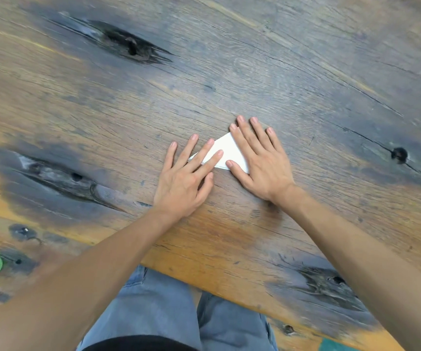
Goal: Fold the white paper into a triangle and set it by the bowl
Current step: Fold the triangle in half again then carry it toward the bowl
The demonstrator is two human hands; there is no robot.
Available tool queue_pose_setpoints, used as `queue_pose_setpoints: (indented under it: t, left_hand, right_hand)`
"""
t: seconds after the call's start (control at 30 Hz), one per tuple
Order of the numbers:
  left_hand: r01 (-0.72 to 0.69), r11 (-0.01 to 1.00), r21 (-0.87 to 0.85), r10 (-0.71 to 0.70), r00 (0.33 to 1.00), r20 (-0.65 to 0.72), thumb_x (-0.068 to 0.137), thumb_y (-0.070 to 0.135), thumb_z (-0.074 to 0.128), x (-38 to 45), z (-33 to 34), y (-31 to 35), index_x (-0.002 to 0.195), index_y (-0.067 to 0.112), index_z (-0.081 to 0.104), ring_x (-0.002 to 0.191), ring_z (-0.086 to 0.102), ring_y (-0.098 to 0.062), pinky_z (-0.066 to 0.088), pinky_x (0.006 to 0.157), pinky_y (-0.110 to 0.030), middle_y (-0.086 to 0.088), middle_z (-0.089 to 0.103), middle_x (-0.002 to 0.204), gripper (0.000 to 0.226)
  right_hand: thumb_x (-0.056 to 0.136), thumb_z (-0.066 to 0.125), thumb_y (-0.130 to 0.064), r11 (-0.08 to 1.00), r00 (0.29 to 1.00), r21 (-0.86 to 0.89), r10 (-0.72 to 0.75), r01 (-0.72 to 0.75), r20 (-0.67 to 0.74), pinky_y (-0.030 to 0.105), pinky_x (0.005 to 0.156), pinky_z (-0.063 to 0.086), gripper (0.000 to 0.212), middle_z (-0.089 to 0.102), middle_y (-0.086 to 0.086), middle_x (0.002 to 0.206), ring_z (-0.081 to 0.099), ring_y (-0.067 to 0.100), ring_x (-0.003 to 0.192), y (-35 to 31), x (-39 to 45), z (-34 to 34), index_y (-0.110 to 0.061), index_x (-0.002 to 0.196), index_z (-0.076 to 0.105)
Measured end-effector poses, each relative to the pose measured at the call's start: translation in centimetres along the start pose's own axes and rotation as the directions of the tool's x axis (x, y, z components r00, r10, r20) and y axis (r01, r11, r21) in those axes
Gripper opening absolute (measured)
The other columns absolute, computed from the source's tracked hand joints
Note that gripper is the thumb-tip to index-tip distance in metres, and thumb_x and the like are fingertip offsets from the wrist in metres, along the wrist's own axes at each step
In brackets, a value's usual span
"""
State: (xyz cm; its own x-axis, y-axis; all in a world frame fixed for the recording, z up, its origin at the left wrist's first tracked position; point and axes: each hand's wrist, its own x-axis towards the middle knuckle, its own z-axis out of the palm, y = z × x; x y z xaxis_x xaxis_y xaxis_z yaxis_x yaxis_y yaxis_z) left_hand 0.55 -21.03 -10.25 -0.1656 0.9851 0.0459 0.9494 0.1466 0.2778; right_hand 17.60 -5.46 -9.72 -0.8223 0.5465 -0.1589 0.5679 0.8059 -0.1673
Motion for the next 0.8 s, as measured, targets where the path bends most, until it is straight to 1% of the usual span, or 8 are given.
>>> queue_pose_setpoints:
  t: [0.1,0.17,0.27,0.37,0.53,0.63,0.8]
  left_hand:
    - [0.000,1.000,0.002,0.000,1.000,0.001,0.103,0.032,0.043,0.0,0.1,0.0,0.154,0.032,0.041,0.155,0.026,-0.026,0.022,0.123,-0.058,0.005,0.037,0.164,0.050]
    - [-0.001,1.000,0.007,0.001,1.000,-0.007,0.103,0.031,0.044,0.0,0.2,0.0,0.153,0.032,0.042,0.155,0.026,-0.026,0.022,0.123,-0.058,0.005,0.037,0.163,0.050]
    - [-0.003,1.000,0.008,0.003,1.000,-0.012,0.103,0.031,0.044,0.0,0.3,-0.1,0.153,0.032,0.042,0.155,0.026,-0.026,0.022,0.123,-0.057,0.005,0.037,0.163,0.050]
    - [-0.002,1.000,0.005,0.002,1.000,-0.009,0.103,0.032,0.043,-0.1,0.4,-0.1,0.154,0.033,0.041,0.155,0.026,-0.026,0.022,0.123,-0.057,0.005,0.036,0.164,0.050]
    - [-0.002,1.000,-0.002,0.002,1.000,-0.002,0.104,0.032,0.042,0.0,0.4,-0.2,0.154,0.033,0.041,0.156,0.025,-0.026,0.022,0.123,-0.058,0.005,0.035,0.164,0.050]
    - [0.003,1.000,-0.005,-0.003,1.000,0.004,0.104,0.031,0.042,0.0,0.3,-0.1,0.154,0.033,0.041,0.155,0.025,-0.026,0.023,0.123,-0.058,0.005,0.036,0.164,0.050]
    - [0.004,1.000,-0.012,-0.005,1.000,-0.006,0.102,0.030,0.046,0.0,0.1,0.0,0.152,0.033,0.044,0.154,0.028,-0.027,0.024,0.122,-0.058,0.004,0.039,0.163,0.050]
  right_hand:
    - [0.105,0.031,-0.061,0.999,0.999,0.042,0.022,-0.020,-0.035,0.047,0.130,0.012,0.076,0.011,0.003,0.175,0.006,0.022,0.162,0.0,-0.2,-0.3,-0.021,0.166,0.013]
    - [0.104,0.028,-0.063,0.999,0.998,0.038,0.018,-0.016,-0.062,0.047,0.130,0.011,0.076,0.012,0.002,0.175,0.007,0.022,0.162,-0.1,-0.5,-0.4,-0.020,0.166,0.015]
    - [0.104,0.024,-0.065,1.000,0.999,0.018,0.017,-0.016,-0.050,0.048,0.130,0.013,0.078,0.014,0.002,0.174,0.008,0.021,0.162,-0.3,-0.8,-0.4,-0.020,0.166,0.016]
    - [0.103,0.026,-0.066,0.999,0.998,0.020,0.039,-0.038,-0.042,0.049,0.129,0.015,0.078,0.015,0.001,0.174,0.009,0.022,0.162,-0.4,-1.0,0.0,-0.022,0.166,0.018]
    - [0.101,0.033,-0.069,0.999,0.993,-0.001,0.043,-0.043,-0.106,0.049,0.128,0.018,0.079,0.018,0.002,0.173,0.014,0.025,0.161,-0.3,-1.0,0.8,-0.024,0.165,0.023]
    - [0.101,0.033,-0.069,0.999,0.992,0.002,0.033,-0.033,-0.120,0.048,0.129,0.017,0.079,0.016,0.006,0.174,0.013,0.024,0.161,-0.1,-1.0,1.1,-0.024,0.165,0.022]
    - [0.101,0.032,-0.068,0.999,0.992,0.003,0.032,-0.032,-0.124,0.048,0.129,0.017,0.078,0.018,0.006,0.174,0.014,0.025,0.161,-0.1,-1.1,1.0,-0.023,0.165,0.023]
